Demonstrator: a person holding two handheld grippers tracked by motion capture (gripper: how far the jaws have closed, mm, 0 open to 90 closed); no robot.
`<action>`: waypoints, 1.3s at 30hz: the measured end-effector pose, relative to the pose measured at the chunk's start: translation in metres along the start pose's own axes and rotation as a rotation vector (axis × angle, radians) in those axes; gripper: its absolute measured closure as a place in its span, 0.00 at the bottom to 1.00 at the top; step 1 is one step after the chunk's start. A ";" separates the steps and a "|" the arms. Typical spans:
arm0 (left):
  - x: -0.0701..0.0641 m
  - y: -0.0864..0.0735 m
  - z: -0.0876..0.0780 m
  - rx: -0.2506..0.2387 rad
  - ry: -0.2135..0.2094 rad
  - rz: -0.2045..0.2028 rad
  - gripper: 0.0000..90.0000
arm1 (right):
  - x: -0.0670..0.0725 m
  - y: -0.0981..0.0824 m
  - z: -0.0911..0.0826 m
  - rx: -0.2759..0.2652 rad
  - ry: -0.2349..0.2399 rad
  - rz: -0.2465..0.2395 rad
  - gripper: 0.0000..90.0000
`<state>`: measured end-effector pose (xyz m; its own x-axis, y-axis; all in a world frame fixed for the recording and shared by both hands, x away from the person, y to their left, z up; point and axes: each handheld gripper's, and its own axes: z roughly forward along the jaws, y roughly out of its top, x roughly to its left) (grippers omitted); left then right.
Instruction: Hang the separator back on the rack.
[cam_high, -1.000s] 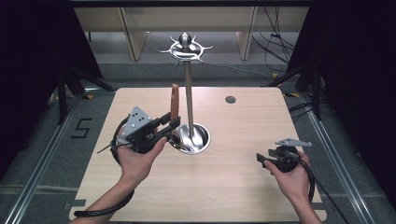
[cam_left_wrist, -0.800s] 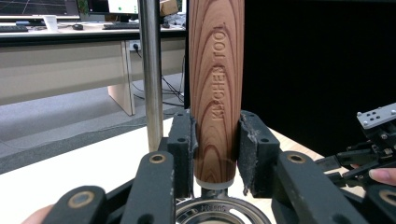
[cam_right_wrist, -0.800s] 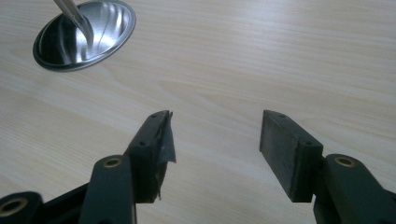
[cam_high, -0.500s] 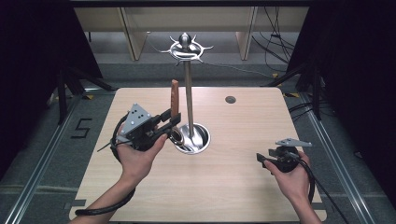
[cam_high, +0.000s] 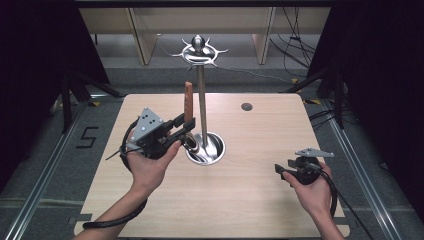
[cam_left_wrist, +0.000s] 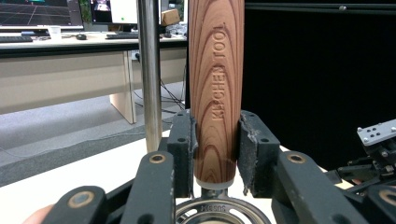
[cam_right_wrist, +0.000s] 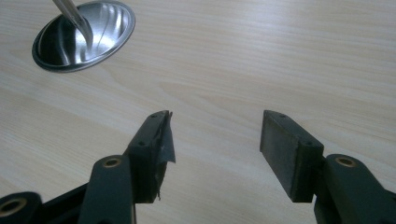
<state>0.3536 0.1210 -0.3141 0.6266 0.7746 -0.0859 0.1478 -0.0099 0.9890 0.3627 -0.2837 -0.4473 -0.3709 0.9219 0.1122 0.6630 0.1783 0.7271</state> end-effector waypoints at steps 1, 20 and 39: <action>0.000 0.000 0.000 -0.003 0.004 -0.002 0.75 | 0.000 0.000 0.000 -0.007 -0.002 -0.002 0.48; 0.002 0.009 0.004 -0.028 0.036 0.009 0.75 | 0.000 0.000 0.000 -0.003 -0.004 0.000 0.48; 0.002 0.016 0.009 -0.046 0.062 0.009 0.75 | 0.000 0.000 -0.001 -0.005 -0.008 -0.002 0.48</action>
<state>0.3641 0.1161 -0.2993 0.5792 0.8121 -0.0707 0.1060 0.0109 0.9943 0.3625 -0.2844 -0.4468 -0.3665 0.9244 0.1053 0.6594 0.1782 0.7303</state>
